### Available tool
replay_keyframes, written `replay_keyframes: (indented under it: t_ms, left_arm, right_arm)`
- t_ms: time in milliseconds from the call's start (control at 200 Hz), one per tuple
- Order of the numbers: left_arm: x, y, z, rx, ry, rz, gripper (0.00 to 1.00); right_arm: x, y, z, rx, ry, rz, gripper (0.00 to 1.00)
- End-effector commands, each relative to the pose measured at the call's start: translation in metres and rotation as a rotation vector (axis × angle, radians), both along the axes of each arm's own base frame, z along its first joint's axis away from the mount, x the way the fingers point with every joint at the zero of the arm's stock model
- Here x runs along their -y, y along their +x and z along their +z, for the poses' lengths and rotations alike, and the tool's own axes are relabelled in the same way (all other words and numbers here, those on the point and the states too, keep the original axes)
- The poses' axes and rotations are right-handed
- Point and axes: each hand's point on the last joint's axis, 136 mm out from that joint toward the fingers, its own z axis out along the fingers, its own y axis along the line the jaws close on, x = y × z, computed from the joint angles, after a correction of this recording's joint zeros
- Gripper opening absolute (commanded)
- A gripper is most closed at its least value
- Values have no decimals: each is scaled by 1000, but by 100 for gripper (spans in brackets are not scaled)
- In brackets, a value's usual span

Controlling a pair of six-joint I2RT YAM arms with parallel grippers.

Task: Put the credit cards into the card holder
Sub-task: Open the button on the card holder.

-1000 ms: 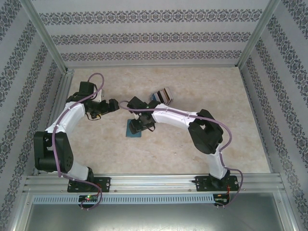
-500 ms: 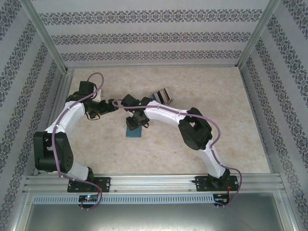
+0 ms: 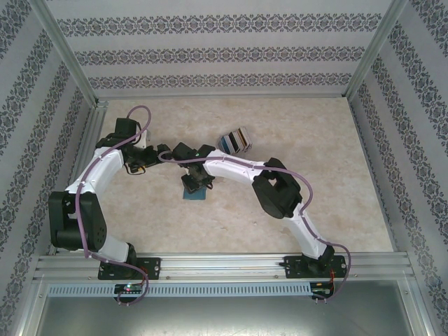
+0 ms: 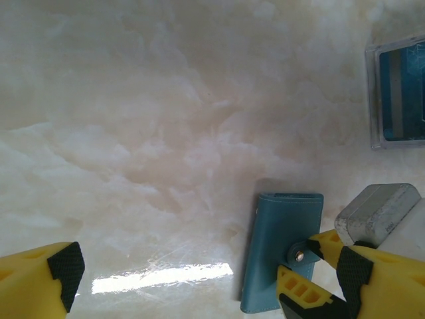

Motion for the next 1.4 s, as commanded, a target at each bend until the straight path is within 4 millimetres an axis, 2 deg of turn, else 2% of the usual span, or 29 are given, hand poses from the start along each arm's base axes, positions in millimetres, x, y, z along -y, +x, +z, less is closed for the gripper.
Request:
replay_keyframes:
  t_ms: [0,85,270,530,694,854,1184,1399]
  left_arm:
    - [-5,-1,8,1,19,-5,100]
    - [-6,-1,9,4,23,-2,100]
    - [-5,-1,6,-9,16,-4,100]
    - [-5,-1,5,-12,15,1,100]
    - [-5,-1,5,-12,17,0,100]
    - [-4,-1,3,-17,11,-1,100]
    - [-2,0,6,-5,-1,-8,100]
    - [8,0,12,5,-67,-21,100]
  right_arm:
    - [9,-3,-17,-9,-79,20,41]
    - [11,-5,-20,-10,-93,29,33]
    - [13,-5,-18,-2,-91,32,24]
    - [2,-7,-18,-26,-28,26,2]
    - [3,-7,-11,-13,-16,24,1]
    - [4,-5,6,1,70,-18,0]
    - [10,8,49,41,249,-97,0]
    - [22,13,75,92,362,-170,0]
